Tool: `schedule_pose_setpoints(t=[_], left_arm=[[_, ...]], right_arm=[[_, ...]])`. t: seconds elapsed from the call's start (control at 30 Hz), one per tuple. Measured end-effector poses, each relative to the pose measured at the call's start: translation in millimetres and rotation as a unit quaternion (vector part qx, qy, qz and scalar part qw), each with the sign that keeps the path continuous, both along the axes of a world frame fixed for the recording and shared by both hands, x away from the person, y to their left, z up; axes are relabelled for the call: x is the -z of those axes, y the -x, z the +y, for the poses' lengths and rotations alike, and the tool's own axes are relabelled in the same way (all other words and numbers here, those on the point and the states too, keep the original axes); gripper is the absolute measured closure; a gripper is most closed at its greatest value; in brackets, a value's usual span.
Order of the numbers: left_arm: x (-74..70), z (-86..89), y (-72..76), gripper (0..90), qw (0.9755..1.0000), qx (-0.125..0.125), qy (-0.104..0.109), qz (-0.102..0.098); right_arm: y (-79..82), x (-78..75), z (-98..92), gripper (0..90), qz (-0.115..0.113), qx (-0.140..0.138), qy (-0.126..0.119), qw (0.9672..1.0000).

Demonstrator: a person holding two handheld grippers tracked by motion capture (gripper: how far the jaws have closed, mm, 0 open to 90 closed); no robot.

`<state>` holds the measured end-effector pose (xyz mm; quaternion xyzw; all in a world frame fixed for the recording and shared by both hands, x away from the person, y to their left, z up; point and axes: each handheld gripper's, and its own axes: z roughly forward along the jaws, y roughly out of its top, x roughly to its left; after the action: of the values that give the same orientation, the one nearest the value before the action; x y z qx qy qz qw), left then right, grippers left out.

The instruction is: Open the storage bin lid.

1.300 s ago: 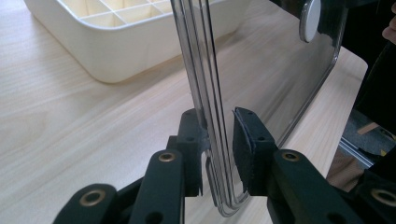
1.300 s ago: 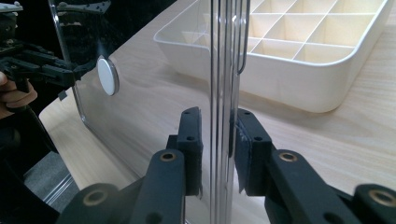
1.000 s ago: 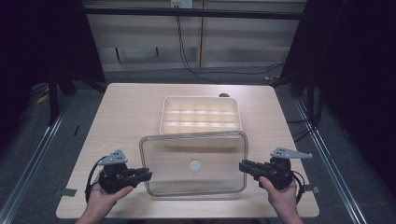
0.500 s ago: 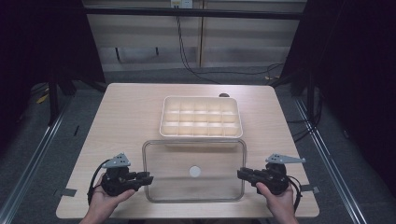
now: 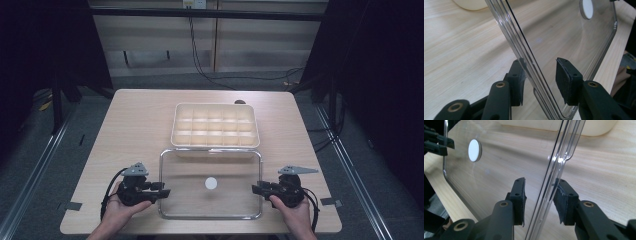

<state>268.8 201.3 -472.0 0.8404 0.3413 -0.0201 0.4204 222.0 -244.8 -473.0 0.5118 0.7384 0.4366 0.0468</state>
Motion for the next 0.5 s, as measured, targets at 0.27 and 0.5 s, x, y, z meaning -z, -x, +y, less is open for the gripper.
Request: schedule_pose_setpoints(t=[0.27, 0.5], left_arm=[[10.4, -1.6, -10.5, 55.4, 0.9996, -0.002, -0.017, 0.021], [15.4, -1.8, -14.2, 55.3, 0.9993, -0.005, -0.023, 0.028]], right_arm=[[-7.3, 8.6, 3.1, 57.6, 0.027, 0.002, 0.017, 0.9995], [-10.5, 15.1, 3.6, 54.5, 0.041, 0.011, 0.027, 0.9987]])
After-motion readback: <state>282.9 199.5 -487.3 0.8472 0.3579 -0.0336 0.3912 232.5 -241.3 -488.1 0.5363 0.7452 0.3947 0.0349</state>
